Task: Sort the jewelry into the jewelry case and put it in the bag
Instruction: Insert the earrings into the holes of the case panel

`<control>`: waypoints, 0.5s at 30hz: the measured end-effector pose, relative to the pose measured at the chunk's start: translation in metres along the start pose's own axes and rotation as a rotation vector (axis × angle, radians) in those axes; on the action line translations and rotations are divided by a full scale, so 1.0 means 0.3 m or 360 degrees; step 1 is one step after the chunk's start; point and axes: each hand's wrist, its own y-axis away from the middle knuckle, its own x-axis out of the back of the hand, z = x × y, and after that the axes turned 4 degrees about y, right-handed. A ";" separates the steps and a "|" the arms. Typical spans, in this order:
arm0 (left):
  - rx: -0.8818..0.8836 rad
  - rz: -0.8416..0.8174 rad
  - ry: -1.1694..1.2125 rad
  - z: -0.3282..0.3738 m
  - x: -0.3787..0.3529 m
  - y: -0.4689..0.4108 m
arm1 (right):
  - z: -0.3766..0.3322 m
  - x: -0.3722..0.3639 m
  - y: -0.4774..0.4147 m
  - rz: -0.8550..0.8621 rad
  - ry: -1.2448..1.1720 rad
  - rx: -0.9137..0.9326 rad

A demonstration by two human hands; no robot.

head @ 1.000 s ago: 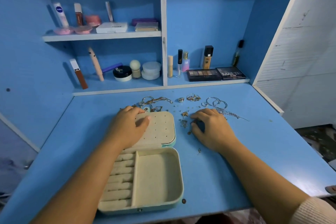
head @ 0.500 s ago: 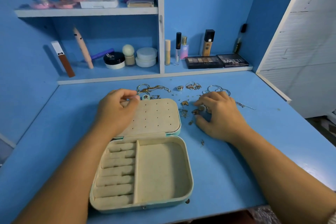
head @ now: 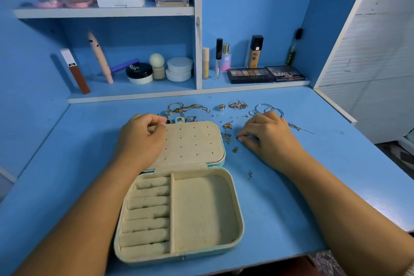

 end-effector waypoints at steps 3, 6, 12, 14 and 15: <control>0.0016 -0.0001 0.0024 0.004 -0.003 0.003 | -0.010 -0.007 -0.006 0.0079 0.0112 0.0066; 0.0031 -0.0001 0.0040 0.007 -0.004 0.003 | -0.016 -0.015 -0.011 0.0111 0.0183 0.0115; 0.0047 -0.0030 0.0054 0.009 -0.001 0.008 | 0.009 -0.004 -0.001 0.0132 0.0056 0.0011; 0.0050 -0.0030 0.0049 0.007 -0.001 0.008 | 0.025 0.010 0.005 0.0112 0.0030 -0.0087; 0.0046 -0.0026 0.0042 0.007 -0.001 0.007 | 0.031 0.016 0.008 0.0083 0.0024 -0.0122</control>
